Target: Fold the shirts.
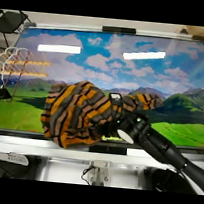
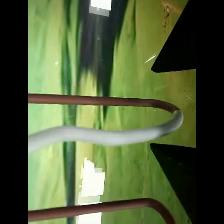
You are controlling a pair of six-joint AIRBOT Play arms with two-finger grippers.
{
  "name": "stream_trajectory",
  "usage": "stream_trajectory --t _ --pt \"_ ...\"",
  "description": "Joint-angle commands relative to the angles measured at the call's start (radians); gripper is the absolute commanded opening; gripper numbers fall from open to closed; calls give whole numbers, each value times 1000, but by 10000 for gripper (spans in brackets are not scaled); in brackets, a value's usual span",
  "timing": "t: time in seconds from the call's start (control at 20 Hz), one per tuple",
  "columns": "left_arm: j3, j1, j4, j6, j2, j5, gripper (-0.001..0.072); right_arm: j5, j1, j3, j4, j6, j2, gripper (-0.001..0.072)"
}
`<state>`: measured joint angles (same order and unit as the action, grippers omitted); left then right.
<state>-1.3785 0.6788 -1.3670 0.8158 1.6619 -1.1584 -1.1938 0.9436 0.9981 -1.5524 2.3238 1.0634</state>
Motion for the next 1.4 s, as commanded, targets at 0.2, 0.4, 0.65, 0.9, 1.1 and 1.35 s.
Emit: stream_trajectory --t 0.2,0.4,0.65,0.9,1.1,1.35 --pt "-1 0 5 -19 44 32 435 0 1 -1 -4 17 0 62" --pt "-1 0 5 -19 67 24 387 0 1 -1 -13 18 0 62" --pt "-1 -2 6 -20 76 22 138 0 1 -1 -47 18 0 62" --pt "-20 -18 6 -22 63 22 59 -1 1 -1 -35 21 -1 62" --pt "-86 -37 16 24 27 25 57 -5 0 -1 -23 16 -1 62" --pt "-126 -65 23 172 -79 49 55 -106 0 33 -113 -3 -2 61"
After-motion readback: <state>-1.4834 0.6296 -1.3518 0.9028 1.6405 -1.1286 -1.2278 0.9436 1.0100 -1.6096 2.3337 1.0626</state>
